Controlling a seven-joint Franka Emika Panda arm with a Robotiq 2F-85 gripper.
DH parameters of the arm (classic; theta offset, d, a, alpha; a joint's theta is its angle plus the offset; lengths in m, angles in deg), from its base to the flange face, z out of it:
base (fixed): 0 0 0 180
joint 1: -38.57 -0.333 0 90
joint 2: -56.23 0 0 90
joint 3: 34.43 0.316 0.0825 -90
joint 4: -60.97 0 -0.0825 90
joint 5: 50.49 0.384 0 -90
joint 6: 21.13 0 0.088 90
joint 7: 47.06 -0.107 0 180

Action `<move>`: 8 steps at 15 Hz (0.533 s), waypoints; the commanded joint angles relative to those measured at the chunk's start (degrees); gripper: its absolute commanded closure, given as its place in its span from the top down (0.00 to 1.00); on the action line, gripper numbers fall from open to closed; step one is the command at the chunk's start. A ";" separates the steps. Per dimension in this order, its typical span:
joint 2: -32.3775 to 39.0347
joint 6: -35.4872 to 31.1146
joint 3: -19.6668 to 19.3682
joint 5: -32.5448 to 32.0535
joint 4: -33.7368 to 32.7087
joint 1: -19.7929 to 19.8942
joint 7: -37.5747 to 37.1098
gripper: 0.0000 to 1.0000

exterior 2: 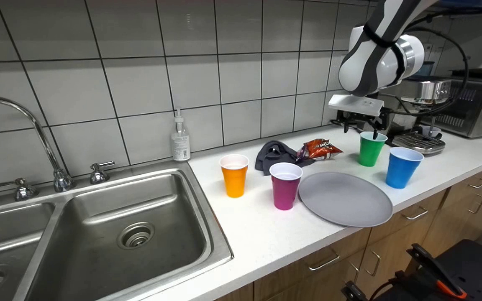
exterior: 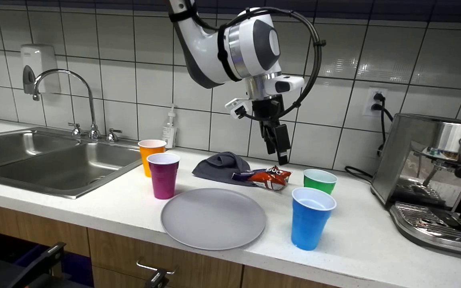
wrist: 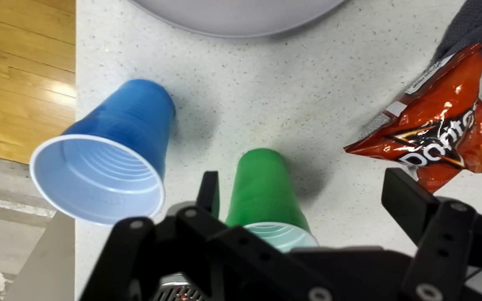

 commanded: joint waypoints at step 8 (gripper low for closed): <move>-7.26 -0.32 0.81 -4.49 5.89 5.46 -2.81 1.00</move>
